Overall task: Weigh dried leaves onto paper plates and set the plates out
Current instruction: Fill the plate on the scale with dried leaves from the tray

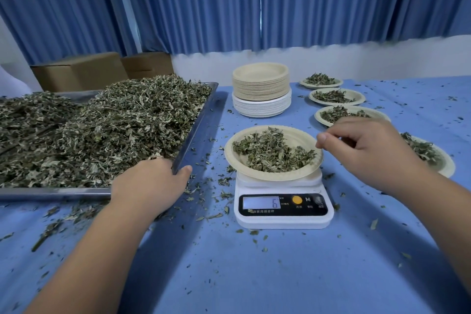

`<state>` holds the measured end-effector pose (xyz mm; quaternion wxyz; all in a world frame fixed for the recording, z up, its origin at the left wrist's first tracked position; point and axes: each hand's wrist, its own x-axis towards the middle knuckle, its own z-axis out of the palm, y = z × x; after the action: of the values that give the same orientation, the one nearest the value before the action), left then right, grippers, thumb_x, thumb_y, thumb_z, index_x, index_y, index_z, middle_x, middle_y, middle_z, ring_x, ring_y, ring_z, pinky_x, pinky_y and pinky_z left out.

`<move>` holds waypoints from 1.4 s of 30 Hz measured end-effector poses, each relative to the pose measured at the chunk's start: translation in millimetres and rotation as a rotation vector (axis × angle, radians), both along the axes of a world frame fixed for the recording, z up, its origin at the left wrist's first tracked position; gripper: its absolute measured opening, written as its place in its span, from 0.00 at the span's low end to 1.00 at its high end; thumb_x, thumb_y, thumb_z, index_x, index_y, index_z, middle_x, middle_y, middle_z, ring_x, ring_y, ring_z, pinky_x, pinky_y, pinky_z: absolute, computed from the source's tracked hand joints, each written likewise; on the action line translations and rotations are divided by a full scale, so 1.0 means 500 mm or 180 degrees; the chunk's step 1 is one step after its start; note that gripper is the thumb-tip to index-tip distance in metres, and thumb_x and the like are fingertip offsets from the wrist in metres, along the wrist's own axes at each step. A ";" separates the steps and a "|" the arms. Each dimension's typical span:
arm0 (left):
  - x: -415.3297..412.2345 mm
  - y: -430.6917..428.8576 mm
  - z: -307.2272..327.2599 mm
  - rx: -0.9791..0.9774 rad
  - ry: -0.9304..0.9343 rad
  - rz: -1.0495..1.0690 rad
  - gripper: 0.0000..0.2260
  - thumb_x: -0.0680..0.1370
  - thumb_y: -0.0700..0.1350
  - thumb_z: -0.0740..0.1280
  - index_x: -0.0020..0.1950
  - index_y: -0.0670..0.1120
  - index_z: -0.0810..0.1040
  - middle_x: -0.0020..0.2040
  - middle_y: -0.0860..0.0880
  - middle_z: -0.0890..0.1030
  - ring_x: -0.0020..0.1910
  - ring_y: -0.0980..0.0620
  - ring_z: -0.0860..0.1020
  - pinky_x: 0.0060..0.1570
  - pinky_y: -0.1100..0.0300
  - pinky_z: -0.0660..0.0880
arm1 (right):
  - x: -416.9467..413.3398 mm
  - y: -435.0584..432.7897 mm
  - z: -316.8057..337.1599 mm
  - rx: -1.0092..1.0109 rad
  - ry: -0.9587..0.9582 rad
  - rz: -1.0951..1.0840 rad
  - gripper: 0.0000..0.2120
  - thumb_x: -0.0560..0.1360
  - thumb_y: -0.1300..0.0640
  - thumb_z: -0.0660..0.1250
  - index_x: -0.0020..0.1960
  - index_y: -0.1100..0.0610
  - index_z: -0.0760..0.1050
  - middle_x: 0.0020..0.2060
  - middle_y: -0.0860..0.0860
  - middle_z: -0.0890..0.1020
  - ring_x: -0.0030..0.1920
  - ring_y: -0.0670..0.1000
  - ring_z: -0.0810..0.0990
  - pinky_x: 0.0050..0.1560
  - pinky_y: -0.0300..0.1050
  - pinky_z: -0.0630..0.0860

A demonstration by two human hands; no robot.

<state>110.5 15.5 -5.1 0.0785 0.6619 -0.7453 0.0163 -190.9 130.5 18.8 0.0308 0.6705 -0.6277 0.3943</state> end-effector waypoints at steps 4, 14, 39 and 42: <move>0.000 0.007 -0.001 -0.0154 0.0137 -0.0057 0.22 0.79 0.64 0.56 0.36 0.48 0.69 0.35 0.50 0.76 0.35 0.50 0.75 0.35 0.57 0.70 | 0.000 0.001 0.000 -0.0007 0.0022 -0.0012 0.12 0.76 0.54 0.65 0.37 0.53 0.82 0.33 0.50 0.79 0.33 0.39 0.72 0.33 0.28 0.64; -0.006 0.022 0.003 -0.0438 0.0577 -0.0146 0.18 0.79 0.63 0.57 0.47 0.49 0.74 0.37 0.53 0.74 0.38 0.49 0.75 0.36 0.56 0.71 | 0.000 0.001 0.000 0.0010 -0.0020 0.0018 0.12 0.75 0.51 0.64 0.39 0.54 0.83 0.34 0.49 0.79 0.34 0.40 0.73 0.33 0.29 0.64; 0.030 0.012 0.010 -0.0376 0.0147 0.0089 0.29 0.77 0.69 0.48 0.50 0.48 0.77 0.39 0.48 0.77 0.41 0.47 0.77 0.45 0.52 0.77 | -0.002 0.001 0.000 -0.0025 -0.0038 0.0016 0.10 0.75 0.53 0.65 0.36 0.45 0.79 0.34 0.46 0.79 0.36 0.40 0.73 0.34 0.27 0.64; 0.031 0.015 0.007 0.0015 0.0008 0.0061 0.30 0.76 0.71 0.46 0.45 0.48 0.76 0.36 0.49 0.78 0.38 0.49 0.77 0.43 0.54 0.77 | -0.002 0.000 0.000 -0.0027 0.0006 0.0009 0.10 0.75 0.52 0.65 0.37 0.48 0.81 0.33 0.47 0.79 0.36 0.40 0.73 0.34 0.28 0.64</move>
<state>125.9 23.2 -1.5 0.0777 0.6692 -0.7389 0.0144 -192.0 130.5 18.6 0.0337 0.6715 -0.6251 0.3964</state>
